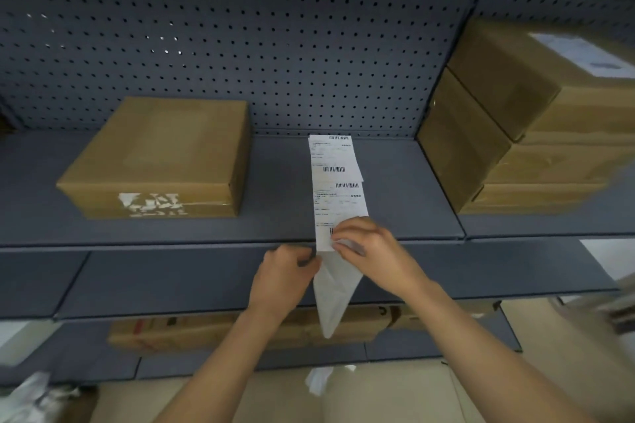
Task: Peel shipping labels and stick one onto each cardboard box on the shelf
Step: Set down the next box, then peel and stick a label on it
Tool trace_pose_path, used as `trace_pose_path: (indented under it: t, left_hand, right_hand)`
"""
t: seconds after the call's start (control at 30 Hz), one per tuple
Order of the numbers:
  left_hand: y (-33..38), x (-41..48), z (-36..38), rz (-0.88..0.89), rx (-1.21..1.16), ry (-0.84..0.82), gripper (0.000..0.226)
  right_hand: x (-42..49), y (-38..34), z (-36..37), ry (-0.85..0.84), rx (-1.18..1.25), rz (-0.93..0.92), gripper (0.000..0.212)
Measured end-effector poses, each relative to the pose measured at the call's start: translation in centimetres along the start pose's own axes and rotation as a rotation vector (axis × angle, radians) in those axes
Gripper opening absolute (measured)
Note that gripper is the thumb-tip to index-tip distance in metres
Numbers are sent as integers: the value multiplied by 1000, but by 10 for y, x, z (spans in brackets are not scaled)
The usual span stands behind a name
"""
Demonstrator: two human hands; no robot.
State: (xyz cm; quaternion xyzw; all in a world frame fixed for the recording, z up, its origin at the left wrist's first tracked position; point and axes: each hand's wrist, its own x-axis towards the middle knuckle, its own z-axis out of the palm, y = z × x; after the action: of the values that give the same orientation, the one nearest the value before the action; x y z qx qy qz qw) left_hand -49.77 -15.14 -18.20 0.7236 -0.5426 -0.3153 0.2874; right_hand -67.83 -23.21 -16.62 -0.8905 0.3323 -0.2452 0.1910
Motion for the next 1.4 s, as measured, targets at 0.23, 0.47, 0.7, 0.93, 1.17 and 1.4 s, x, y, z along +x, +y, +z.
trace_pose_path:
  t: [0.23,0.47,0.7,0.93,1.17,1.4]
  left_hand:
    - [8,-3,10,62,-246,118,13]
    - [12,5,7,109,-425,93,11]
    - [19,16,3,213,-538,65,10]
    - [24,27,1,231,-567,33,12]
    - [27,34,-1,204,-510,14,13]
    - [35,36,-9,205,-477,-9,17]
  right_hand:
    - [2,5,-2,-3,25,-26,21]
    - [8,-2,-4,-8,96,-50,21]
    - [15,-1,-12,17,164,21,19]
    - [19,-2,-17,61,221,122,10]
    - [26,-3,-19,74,342,255,10]
    - [31,1,-23,94,518,402,10]
